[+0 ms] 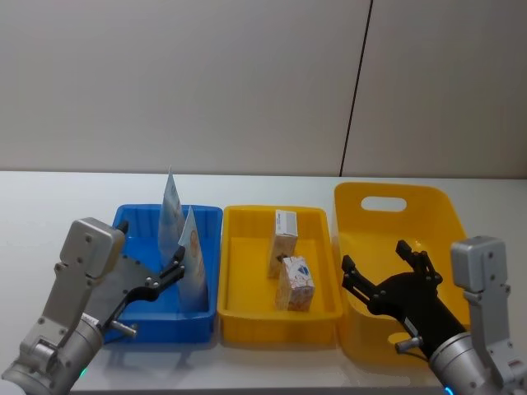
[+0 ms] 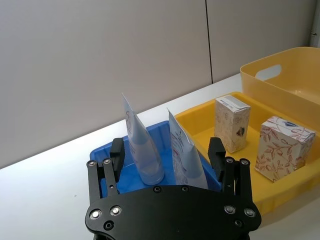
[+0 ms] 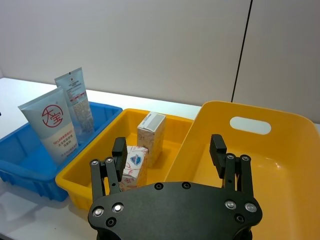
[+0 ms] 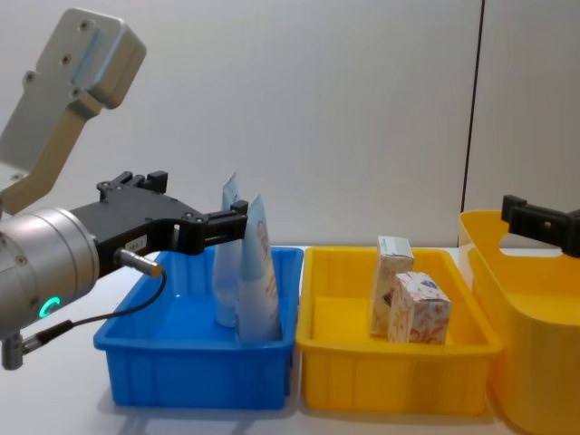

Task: Bimanual collaborative sorting of washing and personal care products

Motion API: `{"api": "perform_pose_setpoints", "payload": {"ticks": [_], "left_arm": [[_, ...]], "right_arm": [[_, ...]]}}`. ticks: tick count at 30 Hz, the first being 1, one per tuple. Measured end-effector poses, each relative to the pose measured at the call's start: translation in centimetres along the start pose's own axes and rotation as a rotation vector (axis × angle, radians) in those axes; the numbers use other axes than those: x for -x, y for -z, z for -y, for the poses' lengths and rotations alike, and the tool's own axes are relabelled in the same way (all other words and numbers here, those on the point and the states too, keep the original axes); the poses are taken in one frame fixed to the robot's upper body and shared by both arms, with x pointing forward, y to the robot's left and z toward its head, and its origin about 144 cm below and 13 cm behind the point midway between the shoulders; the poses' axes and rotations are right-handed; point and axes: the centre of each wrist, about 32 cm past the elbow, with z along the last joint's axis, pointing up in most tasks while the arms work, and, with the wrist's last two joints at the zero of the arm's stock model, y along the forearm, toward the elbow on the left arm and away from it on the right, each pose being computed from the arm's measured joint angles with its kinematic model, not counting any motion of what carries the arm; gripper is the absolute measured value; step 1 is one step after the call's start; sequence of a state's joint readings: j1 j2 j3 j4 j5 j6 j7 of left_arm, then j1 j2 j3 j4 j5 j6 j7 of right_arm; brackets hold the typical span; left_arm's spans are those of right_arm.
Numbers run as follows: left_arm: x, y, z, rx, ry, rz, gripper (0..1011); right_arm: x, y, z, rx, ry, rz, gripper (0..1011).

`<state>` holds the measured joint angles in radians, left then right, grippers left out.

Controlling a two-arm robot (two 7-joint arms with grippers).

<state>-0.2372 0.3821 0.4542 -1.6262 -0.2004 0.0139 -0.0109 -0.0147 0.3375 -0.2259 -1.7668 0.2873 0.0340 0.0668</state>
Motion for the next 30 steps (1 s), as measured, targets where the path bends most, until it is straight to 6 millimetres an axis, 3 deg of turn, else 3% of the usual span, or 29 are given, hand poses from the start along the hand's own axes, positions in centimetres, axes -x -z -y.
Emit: {"api": "perform_pose_setpoints", "payload": {"ticks": [30], "left_arm": [[0.01, 0.0, 0.0, 0.0, 0.0, 0.0, 1001]], "right_arm": [[0.0, 0.0, 0.0, 0.0, 0.0, 0.0, 1003]]}}
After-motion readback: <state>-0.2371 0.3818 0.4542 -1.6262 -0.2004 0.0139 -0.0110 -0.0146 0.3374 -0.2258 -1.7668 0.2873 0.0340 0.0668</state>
